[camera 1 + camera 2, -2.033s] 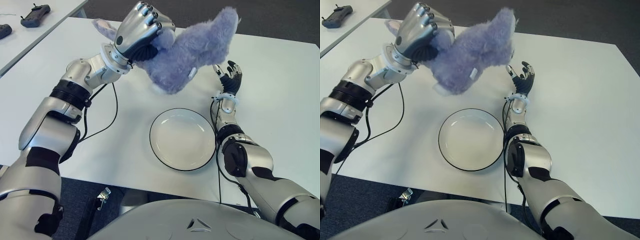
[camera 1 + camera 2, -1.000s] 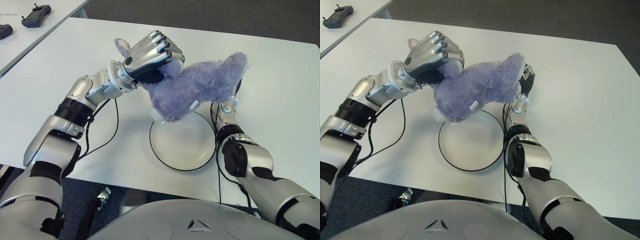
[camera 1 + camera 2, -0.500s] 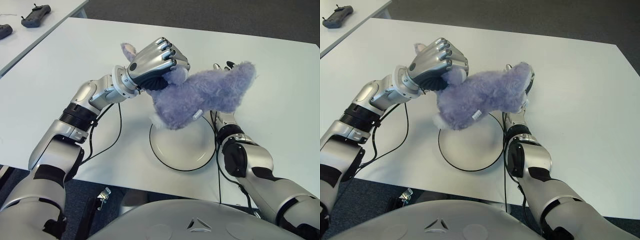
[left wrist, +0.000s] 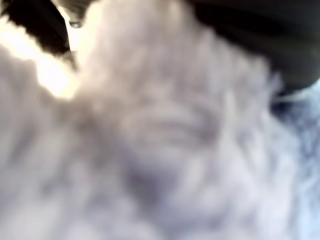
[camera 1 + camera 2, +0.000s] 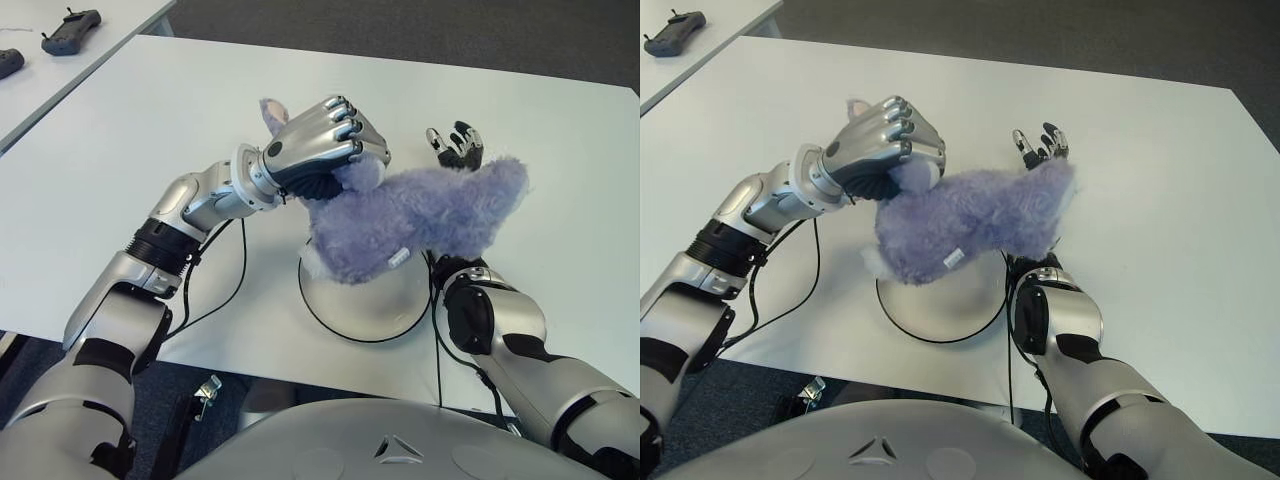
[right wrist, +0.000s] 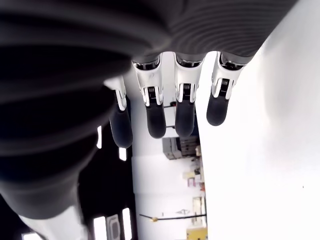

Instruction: Put the doll into the plate.

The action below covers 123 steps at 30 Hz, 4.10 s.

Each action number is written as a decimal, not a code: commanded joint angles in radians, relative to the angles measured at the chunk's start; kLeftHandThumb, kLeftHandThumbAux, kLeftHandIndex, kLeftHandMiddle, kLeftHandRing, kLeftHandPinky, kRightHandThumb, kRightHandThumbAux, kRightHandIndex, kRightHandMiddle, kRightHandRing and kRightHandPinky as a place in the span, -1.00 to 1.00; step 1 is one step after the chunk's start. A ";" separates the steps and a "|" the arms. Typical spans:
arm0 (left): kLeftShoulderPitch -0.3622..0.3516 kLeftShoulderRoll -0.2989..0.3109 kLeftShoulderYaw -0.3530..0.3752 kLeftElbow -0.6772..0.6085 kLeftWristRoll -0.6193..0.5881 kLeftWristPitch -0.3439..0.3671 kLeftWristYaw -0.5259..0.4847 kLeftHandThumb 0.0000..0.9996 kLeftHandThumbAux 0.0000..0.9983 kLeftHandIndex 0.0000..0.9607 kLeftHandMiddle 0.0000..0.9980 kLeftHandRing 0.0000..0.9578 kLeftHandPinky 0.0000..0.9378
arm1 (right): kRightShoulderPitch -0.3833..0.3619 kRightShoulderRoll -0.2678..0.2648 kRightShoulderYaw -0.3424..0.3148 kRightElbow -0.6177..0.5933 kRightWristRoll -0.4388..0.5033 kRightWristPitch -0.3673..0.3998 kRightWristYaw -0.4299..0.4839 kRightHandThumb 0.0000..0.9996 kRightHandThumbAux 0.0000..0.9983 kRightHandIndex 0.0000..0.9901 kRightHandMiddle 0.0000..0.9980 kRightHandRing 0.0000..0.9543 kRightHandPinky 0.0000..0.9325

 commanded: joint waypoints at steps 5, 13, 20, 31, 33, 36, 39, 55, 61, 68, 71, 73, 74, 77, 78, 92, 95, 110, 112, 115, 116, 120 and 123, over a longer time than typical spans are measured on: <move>0.062 -0.020 0.007 -0.049 -0.088 -0.008 -0.125 0.07 0.48 0.45 0.66 0.71 0.77 | 0.269 0.087 -0.007 0.160 0.019 0.167 -0.028 -0.74 0.56 -0.59 -0.69 -0.72 -0.70; 0.074 -0.027 0.015 -0.072 -0.096 -0.004 -0.170 0.06 0.49 0.40 0.62 0.68 0.75 | 0.267 0.083 0.005 0.161 0.011 0.175 -0.023 -0.90 0.59 -0.72 -0.76 -0.78 -0.82; 0.098 -0.045 0.018 -0.086 -0.103 0.000 -0.186 0.13 0.48 0.44 0.65 0.70 0.79 | 0.270 0.077 0.001 0.163 0.020 0.176 -0.002 -1.00 0.65 -0.78 -0.83 -0.86 -0.83; 0.113 -0.106 0.015 -0.010 -0.110 -0.001 -0.188 0.14 0.51 0.43 0.65 0.71 0.73 | 0.271 0.076 -0.001 0.164 0.024 0.180 -0.009 -1.00 0.68 -0.78 -0.79 -0.80 -0.75; 0.115 -0.107 0.011 -0.009 -0.125 0.017 -0.210 0.09 0.53 0.41 0.64 0.69 0.69 | 0.272 0.075 -0.002 0.164 0.025 0.179 -0.010 -1.00 0.67 -0.78 -0.79 -0.79 -0.74; 0.117 -0.108 0.008 -0.007 -0.142 0.037 -0.239 0.04 0.56 0.38 0.61 0.67 0.65 | 0.274 0.075 -0.010 0.163 0.033 0.174 -0.009 -0.97 0.67 -0.77 -0.77 -0.77 -0.71; 0.111 -0.112 0.008 0.009 -0.146 0.044 -0.258 -0.02 0.58 0.39 0.61 0.66 0.72 | 0.276 0.077 -0.018 0.163 0.042 0.169 -0.005 -0.88 0.67 -0.75 -0.73 -0.70 -0.63; 0.130 -0.164 0.019 0.036 -0.187 0.084 -0.293 0.61 0.37 0.54 0.70 0.76 0.85 | 0.277 0.083 -0.019 0.159 0.037 0.128 -0.017 -0.62 0.65 -0.65 -0.65 -0.62 -0.58; 0.160 -0.190 0.019 0.044 -0.267 0.125 -0.331 0.73 0.35 0.55 0.69 0.76 0.83 | 0.284 0.088 -0.009 0.158 0.024 0.102 -0.042 -0.66 0.61 -0.69 -0.69 -0.65 -0.62; 0.189 -0.204 0.024 0.029 -0.319 0.168 -0.373 0.77 0.34 0.57 0.69 0.77 0.85 | 0.284 0.092 -0.011 0.158 0.029 0.100 -0.039 -0.71 0.55 -0.64 -0.72 -0.70 -0.65; 0.200 -0.207 0.028 0.022 -0.327 0.184 -0.381 0.77 0.34 0.57 0.69 0.77 0.85 | 0.284 0.095 -0.017 0.159 0.036 0.102 -0.034 -0.70 0.54 -0.62 -0.72 -0.70 -0.65; 0.205 -0.208 0.031 0.017 -0.330 0.193 -0.386 0.77 0.34 0.57 0.69 0.77 0.84 | 0.283 0.096 -0.023 0.160 0.041 0.108 -0.029 -0.70 0.53 -0.61 -0.72 -0.71 -0.68; 0.208 -0.209 0.032 0.015 -0.332 0.197 -0.389 0.77 0.34 0.57 0.69 0.77 0.84 | 0.282 0.095 -0.031 0.162 0.049 0.117 -0.020 -0.70 0.53 -0.61 -0.72 -0.71 -0.69; 0.213 -0.209 0.034 0.011 -0.337 0.206 -0.398 0.77 0.34 0.58 0.69 0.77 0.82 | 0.281 0.092 -0.047 0.164 0.063 0.131 -0.006 -0.68 0.54 -0.56 -0.73 -0.74 -0.74; 0.215 -0.209 0.034 0.011 -0.338 0.208 -0.401 0.77 0.34 0.58 0.69 0.77 0.82 | 0.280 0.092 -0.049 0.164 0.064 0.133 -0.004 -0.68 0.54 -0.56 -0.73 -0.74 -0.74; 0.260 -0.203 0.035 0.010 -0.331 0.237 -0.421 0.79 0.31 0.60 0.67 0.75 0.74 | 0.289 0.079 -0.010 0.164 0.015 0.141 -0.003 -1.00 0.54 -0.64 -0.77 -0.81 -0.78; 0.270 -0.206 0.034 0.012 -0.331 0.241 -0.420 0.79 0.32 0.60 0.67 0.75 0.73 | 0.291 0.078 -0.012 0.164 0.019 0.142 0.008 -1.00 0.51 -0.64 -0.77 -0.81 -0.78; 0.345 -0.223 0.037 0.010 -0.321 0.278 -0.407 0.63 0.38 0.56 0.67 0.73 0.77 | 0.293 0.081 -0.025 0.162 0.037 0.136 0.019 -1.00 0.54 -0.62 -0.74 -0.81 -0.81; 0.353 -0.228 0.037 0.018 -0.317 0.278 -0.403 0.61 0.39 0.55 0.67 0.73 0.77 | 0.294 0.082 -0.028 0.162 0.040 0.137 0.021 -1.00 0.54 -0.60 -0.73 -0.81 -0.78; 0.359 -0.231 0.038 0.017 -0.316 0.280 -0.405 0.60 0.39 0.55 0.67 0.73 0.79 | 0.294 0.082 -0.033 0.162 0.045 0.136 0.024 -0.98 0.54 -0.59 -0.72 -0.80 -0.77; 0.360 -0.231 0.038 0.016 -0.316 0.281 -0.406 0.60 0.39 0.55 0.67 0.73 0.79 | 0.294 0.082 -0.034 0.162 0.046 0.135 0.025 -0.98 0.54 -0.59 -0.72 -0.80 -0.77; 0.365 -0.233 0.040 0.016 -0.314 0.286 -0.409 0.59 0.39 0.55 0.67 0.73 0.78 | 0.294 0.083 -0.039 0.161 0.049 0.133 0.027 -0.96 0.54 -0.58 -0.72 -0.79 -0.76; 0.374 -0.230 0.040 0.006 -0.314 0.305 -0.420 0.58 0.38 0.55 0.67 0.73 0.78 | 0.295 0.084 -0.043 0.161 0.052 0.126 0.032 -0.95 0.55 -0.59 -0.71 -0.79 -0.77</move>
